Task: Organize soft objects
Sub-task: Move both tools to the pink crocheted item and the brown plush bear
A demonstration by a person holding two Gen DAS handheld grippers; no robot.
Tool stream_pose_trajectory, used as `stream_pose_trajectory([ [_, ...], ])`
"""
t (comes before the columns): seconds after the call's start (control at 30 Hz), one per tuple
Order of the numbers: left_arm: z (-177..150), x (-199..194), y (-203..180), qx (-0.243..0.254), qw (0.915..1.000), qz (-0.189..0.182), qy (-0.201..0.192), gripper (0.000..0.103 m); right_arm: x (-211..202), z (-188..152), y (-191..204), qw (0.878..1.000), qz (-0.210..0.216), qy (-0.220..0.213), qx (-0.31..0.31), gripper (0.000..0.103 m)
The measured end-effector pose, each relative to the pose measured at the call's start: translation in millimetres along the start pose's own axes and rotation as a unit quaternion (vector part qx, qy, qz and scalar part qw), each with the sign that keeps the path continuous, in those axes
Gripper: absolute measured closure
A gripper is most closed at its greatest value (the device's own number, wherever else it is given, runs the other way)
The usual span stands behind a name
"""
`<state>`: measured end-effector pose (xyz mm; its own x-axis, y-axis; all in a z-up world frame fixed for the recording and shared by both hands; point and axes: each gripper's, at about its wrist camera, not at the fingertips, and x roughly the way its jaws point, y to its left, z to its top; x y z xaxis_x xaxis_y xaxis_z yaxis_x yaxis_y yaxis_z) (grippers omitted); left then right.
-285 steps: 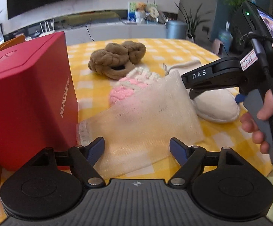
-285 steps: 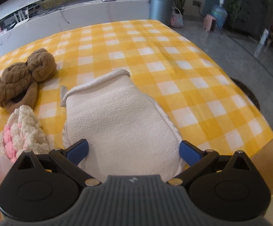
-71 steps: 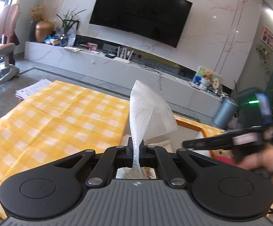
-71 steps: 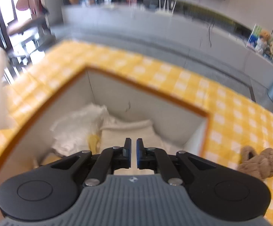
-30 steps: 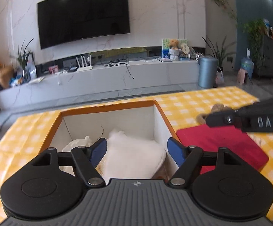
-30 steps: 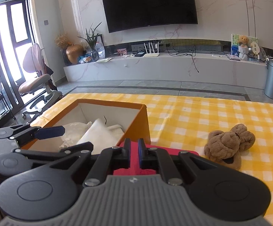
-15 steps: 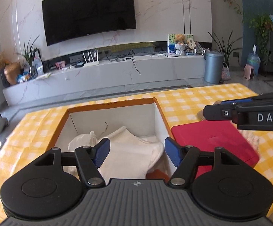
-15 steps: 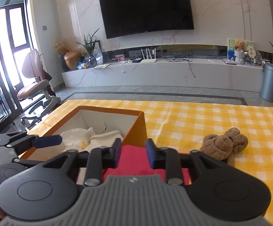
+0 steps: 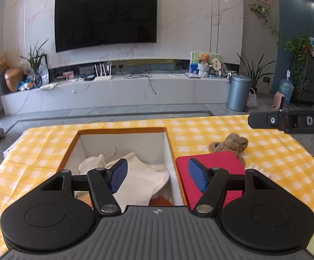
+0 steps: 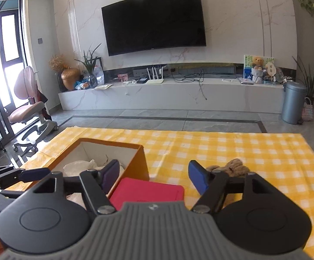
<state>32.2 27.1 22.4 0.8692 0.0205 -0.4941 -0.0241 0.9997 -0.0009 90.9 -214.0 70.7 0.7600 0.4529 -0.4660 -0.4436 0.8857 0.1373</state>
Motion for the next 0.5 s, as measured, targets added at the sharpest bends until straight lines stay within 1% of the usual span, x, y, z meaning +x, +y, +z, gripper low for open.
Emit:
stream_pose_trajectory([
  [0.03,-0.5,-4.2,-2.3,0.004,1.0000,-0.001,0.000,0.026,-4.1,1.1,-2.1,1.000,-0.005,-0.001,-0.003,0.028],
  [0.13,-1.9,-15.4,-15.8,0.021,0.9998,-0.007,-0.003,0.027,-12.1,1.3,-9.9,0.999,-0.029,-0.003,-0.015,0.017],
  [0.23,-0.1,-23.5,-29.3,0.039,0.9991,-0.014,-0.007,0.026,-13.0,1.4,-24.7,0.999,-0.050,0.007,0.003,0.014],
  [0.3,0.2,-26.4,-40.8,0.048,0.9987,-0.019,-0.009,0.026,-11.5,0.7,-33.6,0.999,-0.049,0.021,0.012,0.010],
  [0.4,0.2,-25.8,-59.2,0.060,0.9978,-0.027,-0.008,0.026,-9.4,-1.3,-48.1,0.998,-0.049,0.029,0.017,0.007],
  [0.5,-0.1,-23.7,-80.0,0.066,0.9971,-0.036,-0.010,0.027,-8.6,-4.6,-68.5,0.997,-0.056,0.035,0.038,0.003],
])
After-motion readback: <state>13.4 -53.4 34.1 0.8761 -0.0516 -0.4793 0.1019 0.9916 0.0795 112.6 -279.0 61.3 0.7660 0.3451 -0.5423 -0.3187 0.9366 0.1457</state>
